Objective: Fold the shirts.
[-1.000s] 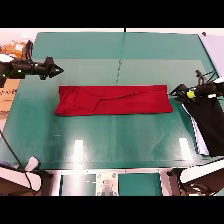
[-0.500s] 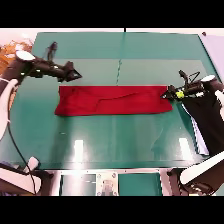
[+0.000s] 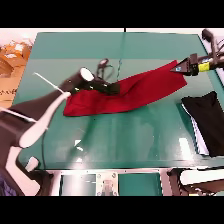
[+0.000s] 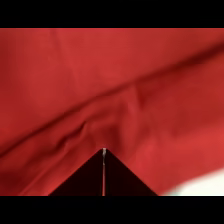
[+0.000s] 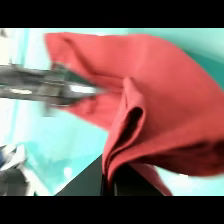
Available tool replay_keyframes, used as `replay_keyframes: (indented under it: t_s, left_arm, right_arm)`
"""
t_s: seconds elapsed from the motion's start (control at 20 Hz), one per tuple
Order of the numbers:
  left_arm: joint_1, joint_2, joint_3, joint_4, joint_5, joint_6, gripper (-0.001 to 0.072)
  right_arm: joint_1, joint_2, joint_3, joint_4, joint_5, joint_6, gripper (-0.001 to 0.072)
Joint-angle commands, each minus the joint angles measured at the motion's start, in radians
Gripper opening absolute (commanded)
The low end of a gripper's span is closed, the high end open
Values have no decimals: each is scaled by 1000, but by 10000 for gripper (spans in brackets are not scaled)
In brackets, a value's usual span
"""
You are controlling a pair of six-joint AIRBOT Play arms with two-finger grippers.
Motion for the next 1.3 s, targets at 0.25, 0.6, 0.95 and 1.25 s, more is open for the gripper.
replay_keyframes:
  t_s: [0.25, 0.6, 0.95, 1.25]
  left_arm:
    - [-102, -192, 163, -154, 37, -3, 22]
    - [92, -100, 424, 268, -573, -113, 21]
    - [365, 136, 541, 517, -808, -100, 22]
    - [509, 232, 539, 543, -819, -100, 22]
  right_arm:
    - [91, 77, 9, 17, 21, 100, 16]
    - [179, 77, -23, 26, -53, 135, 16]
    - [604, 49, -144, 84, -539, 146, 17]
    - [1086, -249, -169, 172, -1361, 145, 127]
